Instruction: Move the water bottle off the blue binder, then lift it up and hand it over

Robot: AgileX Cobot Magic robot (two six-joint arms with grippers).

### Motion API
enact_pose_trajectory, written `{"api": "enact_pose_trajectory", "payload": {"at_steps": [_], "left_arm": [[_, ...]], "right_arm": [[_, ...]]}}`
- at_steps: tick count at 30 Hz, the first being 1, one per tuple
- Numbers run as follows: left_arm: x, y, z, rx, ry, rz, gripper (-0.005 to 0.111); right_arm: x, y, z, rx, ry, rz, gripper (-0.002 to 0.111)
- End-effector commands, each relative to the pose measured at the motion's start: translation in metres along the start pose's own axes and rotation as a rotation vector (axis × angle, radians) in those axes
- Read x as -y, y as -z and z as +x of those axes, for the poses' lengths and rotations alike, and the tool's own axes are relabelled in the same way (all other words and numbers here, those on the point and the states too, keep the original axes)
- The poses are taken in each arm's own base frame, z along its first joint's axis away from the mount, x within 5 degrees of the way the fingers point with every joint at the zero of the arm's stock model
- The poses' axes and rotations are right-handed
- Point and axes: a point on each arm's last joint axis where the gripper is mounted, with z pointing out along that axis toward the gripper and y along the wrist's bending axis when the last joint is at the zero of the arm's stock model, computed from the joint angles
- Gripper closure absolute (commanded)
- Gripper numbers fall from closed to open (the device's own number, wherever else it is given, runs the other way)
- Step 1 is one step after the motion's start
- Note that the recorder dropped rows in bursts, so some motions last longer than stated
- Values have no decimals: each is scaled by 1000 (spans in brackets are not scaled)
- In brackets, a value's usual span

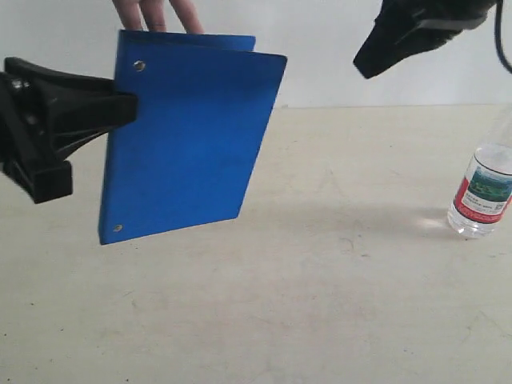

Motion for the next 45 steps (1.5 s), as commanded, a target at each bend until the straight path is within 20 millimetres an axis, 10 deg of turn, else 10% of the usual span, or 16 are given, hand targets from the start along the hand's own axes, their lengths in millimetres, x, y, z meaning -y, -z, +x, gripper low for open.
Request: {"api": "enact_pose_trajectory", "payload": {"at_steps": [1,13,20,30,36,45], "left_arm": [[1,41,-2,63,-2,-223,102],[10,117,-19,301,-11,-502,102],[14,110,8,265,94,-447,102],[-6,118,34,83,-44,-740,102],[2,156,-9,291,-83,-807,102],[30,176,19,563,165,-615,102]], "right_arm": [[-19,41,1,75,31,46,109],[-97,178,45,607,143,417,109],[-101,158,119,420,-69,551,109],[-112,180,120,701,-141,581,109],[-154,213,170,801,-195,580,109],[-182,219,217,802,-270,545,109]]}}
